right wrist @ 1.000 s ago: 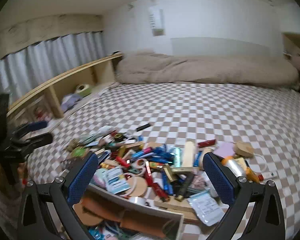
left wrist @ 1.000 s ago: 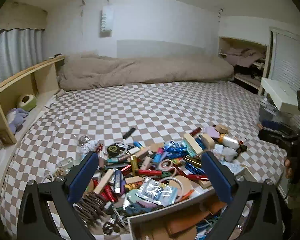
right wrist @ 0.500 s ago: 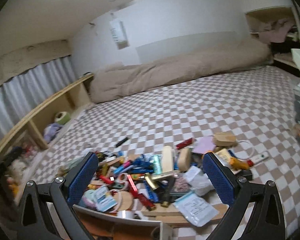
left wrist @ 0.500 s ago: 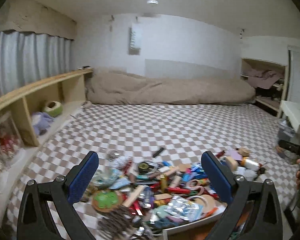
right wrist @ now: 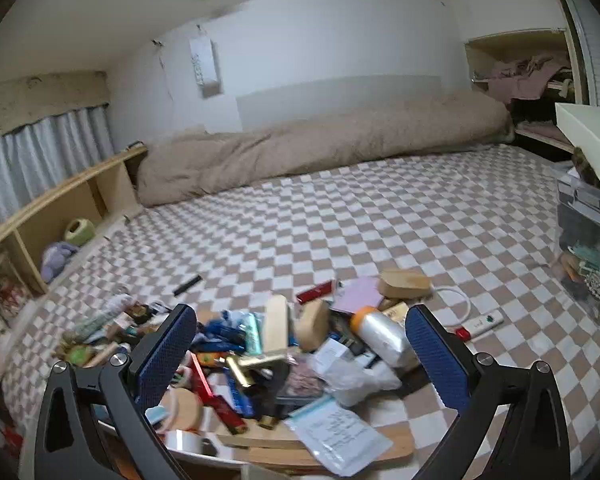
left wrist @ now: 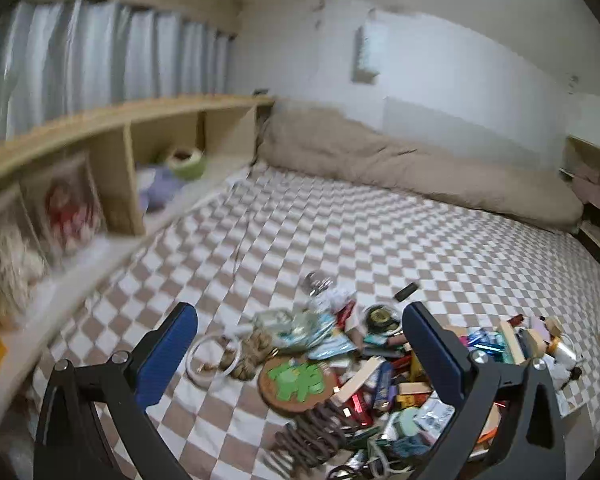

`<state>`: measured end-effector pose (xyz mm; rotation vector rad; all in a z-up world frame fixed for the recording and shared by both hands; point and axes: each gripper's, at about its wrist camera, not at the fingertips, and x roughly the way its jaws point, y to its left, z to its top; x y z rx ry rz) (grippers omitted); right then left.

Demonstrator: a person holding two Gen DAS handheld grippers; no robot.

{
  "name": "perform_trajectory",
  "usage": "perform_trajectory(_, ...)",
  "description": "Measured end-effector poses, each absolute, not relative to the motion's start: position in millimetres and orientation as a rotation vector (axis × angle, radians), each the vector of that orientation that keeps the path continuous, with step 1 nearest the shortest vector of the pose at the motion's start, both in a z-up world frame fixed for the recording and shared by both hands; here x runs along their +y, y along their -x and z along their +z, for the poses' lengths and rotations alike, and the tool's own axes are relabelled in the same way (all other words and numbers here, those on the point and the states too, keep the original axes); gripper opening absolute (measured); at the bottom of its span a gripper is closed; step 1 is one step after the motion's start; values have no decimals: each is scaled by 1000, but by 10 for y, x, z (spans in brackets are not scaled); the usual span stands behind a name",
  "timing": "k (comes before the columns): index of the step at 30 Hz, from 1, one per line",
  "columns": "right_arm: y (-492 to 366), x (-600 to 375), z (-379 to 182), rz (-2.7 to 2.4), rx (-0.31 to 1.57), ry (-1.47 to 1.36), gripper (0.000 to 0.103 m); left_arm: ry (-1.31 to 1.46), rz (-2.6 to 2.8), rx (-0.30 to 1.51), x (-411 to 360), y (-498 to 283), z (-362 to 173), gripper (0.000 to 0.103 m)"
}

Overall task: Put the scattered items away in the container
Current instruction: 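Move both open grippers back from the box toward the pile, then grasp the white plastic ring with the left gripper while the right gripper grasps the foil-wrapped roll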

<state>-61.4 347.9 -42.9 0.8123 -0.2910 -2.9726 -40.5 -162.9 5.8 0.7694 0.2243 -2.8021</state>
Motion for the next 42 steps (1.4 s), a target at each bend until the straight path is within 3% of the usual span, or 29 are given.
perform_trajectory(5,700,3664,-640,-2985,-275,-914,103,-865,-2688,296,-2013,559,-315,103)
perform_trajectory(11,779,3990,-920,-2945,-493,-1037,103,-1006,-2561,449,-2442,754,-847,103)
perform_trajectory(16,811,4091,-1099,-2928,-536,-1114,103,-1130,-2484,575,-2669,953,-1224,103)
perform_trajectory(28,926,4133,-1392,-2885,-503,-1232,103,-1248,-2441,558,-2792,1327,-1562,103)
perform_trajectory(33,951,4160,-1452,-2873,-516,-1238,103,-1245,-2443,699,-2964,1328,-1640,103)
perform_trajectory(36,955,4203,-1483,-2886,-517,-1247,103,-1236,-2461,698,-2971,1313,-1628,101)
perform_trajectory(39,936,4327,-1490,-2895,-614,-1241,103,-1180,-2446,688,-2973,1254,-1610,84)
perform_trajectory(42,875,4500,-1459,-2900,-753,-1209,103,-1146,-2425,685,-2977,1230,-1582,85)
